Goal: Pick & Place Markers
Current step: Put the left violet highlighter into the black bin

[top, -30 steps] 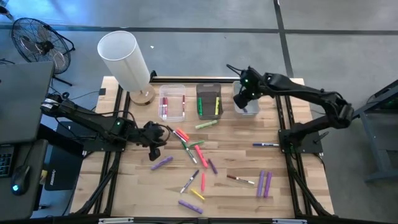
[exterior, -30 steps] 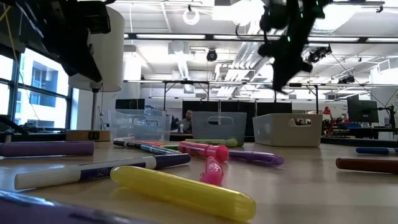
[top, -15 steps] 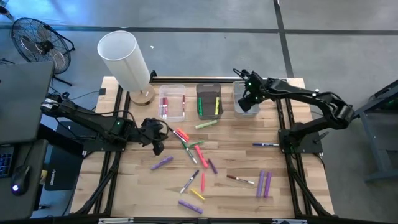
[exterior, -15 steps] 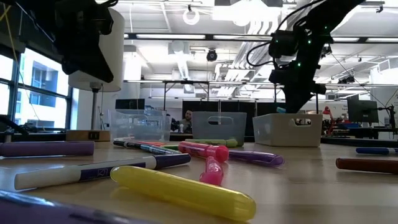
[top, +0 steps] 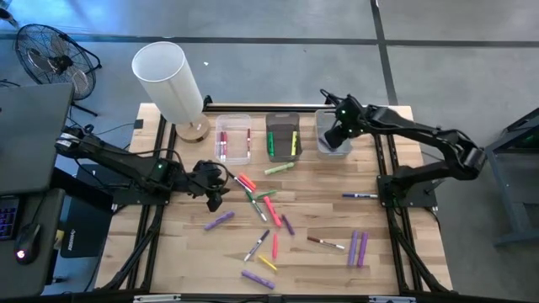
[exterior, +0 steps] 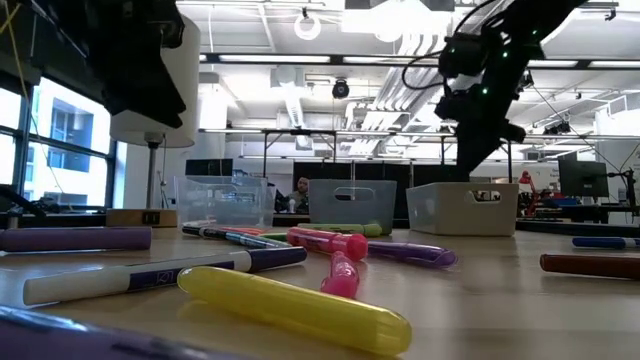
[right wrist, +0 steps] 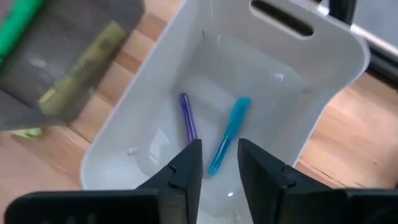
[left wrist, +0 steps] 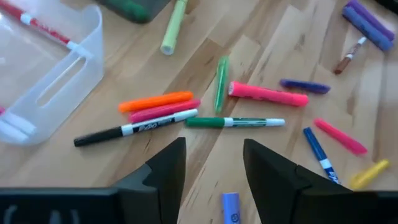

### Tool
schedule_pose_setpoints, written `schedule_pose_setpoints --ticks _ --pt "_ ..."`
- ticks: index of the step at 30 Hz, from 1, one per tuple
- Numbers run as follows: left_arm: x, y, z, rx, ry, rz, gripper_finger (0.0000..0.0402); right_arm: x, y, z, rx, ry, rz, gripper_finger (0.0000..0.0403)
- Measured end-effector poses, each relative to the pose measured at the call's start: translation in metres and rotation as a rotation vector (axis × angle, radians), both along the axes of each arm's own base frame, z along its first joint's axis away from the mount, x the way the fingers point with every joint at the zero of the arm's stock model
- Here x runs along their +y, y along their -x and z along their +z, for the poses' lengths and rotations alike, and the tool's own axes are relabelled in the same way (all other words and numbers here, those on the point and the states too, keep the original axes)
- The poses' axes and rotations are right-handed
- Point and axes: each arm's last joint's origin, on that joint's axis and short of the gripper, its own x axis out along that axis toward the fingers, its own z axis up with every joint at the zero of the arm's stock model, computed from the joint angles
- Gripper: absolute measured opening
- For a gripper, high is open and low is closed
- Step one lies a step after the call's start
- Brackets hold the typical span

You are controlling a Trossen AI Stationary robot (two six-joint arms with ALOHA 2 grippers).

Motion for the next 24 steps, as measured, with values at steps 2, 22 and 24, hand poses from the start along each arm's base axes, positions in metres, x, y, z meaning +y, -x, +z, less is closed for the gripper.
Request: schedule_pose_setpoints --ticks 2,22,24 --pt "-0.001 -0.004 0.002 0.01 -0.024 -0.009 0.0158 0.003 0.003 0.007 -0.026 0.019 0.0 0.0084" --pt "-0.04 -0.088 -0.043 0.708 0.099 -0.123 0.0159 0.083 -0.017 0.035 -0.233 0.008 -0.002 0.0016" --pt "-0.044 -0.091 -0.05 0.723 0.12 -0.138 0.0159 0.091 -0.02 0.035 -0.246 0.002 -0.006 0.0012"
